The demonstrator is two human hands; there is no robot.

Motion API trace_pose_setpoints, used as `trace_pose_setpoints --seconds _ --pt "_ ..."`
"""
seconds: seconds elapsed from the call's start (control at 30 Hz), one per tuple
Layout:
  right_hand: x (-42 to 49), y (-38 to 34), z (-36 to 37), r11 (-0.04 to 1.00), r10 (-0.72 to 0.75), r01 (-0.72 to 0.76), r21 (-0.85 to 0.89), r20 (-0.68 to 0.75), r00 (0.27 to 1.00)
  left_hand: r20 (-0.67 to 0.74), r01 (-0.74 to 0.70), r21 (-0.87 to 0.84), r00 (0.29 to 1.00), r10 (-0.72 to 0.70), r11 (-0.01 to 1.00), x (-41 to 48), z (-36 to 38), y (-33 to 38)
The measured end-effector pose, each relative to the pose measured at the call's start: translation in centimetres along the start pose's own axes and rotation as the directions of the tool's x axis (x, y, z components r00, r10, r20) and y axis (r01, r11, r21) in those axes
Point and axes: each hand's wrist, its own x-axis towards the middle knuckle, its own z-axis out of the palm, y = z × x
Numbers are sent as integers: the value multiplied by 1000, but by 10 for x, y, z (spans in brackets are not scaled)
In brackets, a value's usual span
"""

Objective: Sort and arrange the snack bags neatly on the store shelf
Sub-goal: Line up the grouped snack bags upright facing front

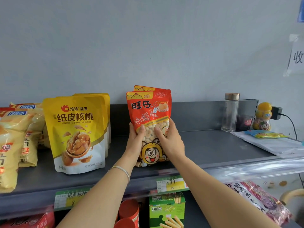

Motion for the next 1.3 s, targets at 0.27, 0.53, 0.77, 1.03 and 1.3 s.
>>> trace_pose_setpoints --seconds 0.27,0.53,0.77,1.03,1.3 --pt "1 -2 -9 987 -52 38 -158 -87 995 -304 -203 406 889 341 891 -2 -5 8" --pt "0 -11 -10 984 148 -150 100 33 988 -135 -16 202 990 44 979 -6 1 13" --pt "-11 -14 0 996 91 -91 -1 -21 996 14 -33 35 999 33 999 -8 1 10" --pt "-6 -17 -1 982 127 -133 -137 -47 991 -105 -32 228 993 57 973 -9 -8 9" --pt "-12 -25 -5 946 -15 -29 -322 -135 991 -135 -199 382 954 267 902 -18 -18 15"
